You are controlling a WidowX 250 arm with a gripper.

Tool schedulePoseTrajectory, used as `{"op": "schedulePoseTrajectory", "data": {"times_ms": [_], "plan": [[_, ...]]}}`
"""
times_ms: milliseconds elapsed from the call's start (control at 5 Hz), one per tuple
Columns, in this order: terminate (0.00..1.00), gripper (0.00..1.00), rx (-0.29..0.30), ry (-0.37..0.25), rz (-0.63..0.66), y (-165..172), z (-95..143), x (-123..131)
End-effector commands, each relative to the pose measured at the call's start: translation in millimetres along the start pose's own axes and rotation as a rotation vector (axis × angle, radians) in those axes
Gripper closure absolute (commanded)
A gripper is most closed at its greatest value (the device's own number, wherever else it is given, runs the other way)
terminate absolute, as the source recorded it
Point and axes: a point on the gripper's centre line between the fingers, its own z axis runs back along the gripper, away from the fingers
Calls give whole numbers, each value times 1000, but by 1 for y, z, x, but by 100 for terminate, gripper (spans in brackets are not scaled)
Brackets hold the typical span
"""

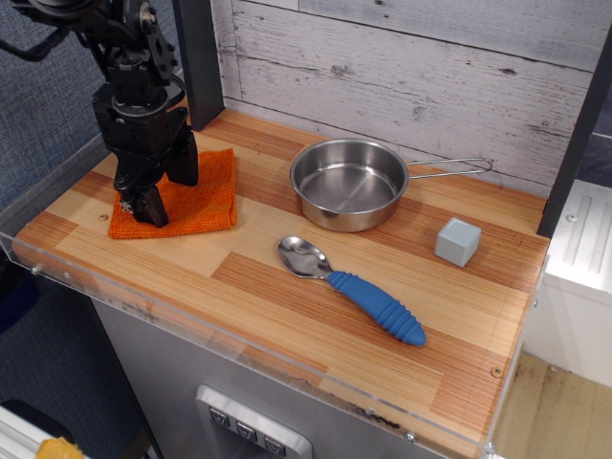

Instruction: Move the cloth under the pan.

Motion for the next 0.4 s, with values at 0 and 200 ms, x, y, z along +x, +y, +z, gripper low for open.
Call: {"op": "schedulePoseTrajectory", "data": {"times_ms": [0, 200], "plan": [[0, 0, -31, 35, -7, 15, 9, -21], [0, 0, -26, 51, -28, 17, 9, -37]]}}
